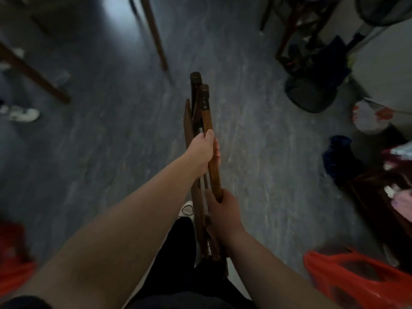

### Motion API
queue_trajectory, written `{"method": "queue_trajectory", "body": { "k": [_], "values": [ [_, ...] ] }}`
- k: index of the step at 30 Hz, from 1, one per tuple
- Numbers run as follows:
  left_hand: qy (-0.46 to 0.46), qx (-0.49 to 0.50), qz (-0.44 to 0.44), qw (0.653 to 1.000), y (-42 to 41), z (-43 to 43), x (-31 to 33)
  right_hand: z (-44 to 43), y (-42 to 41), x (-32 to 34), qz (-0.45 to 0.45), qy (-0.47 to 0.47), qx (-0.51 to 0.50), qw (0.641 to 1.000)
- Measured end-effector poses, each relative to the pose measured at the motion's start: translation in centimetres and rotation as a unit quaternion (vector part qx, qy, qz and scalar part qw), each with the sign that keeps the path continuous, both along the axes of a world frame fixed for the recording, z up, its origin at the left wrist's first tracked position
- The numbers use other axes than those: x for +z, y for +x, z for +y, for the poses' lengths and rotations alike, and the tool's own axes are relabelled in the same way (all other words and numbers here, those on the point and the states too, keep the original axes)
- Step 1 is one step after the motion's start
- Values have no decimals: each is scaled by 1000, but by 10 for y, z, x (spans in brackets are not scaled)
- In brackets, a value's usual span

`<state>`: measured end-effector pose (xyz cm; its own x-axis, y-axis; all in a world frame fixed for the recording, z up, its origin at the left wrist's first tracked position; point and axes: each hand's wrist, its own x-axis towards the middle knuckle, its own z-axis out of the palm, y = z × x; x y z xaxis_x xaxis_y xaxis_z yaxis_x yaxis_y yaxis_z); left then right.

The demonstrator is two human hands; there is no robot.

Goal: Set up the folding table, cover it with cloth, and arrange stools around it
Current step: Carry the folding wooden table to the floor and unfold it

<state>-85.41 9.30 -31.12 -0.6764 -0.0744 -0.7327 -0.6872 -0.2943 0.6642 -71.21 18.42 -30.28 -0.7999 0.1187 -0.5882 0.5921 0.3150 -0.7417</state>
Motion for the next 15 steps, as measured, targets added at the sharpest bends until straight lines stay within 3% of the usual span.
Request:
{"method": "queue_trajectory", "body": {
  "k": [4,15],
  "values": [
    [-15,70,-5,997,50,-44,-14,-20,32,-19,-12,8,101,995],
    [19,205,-52,977,142,-133,-54,-91,103,-76,-30,14,184,982]
  ]
}}
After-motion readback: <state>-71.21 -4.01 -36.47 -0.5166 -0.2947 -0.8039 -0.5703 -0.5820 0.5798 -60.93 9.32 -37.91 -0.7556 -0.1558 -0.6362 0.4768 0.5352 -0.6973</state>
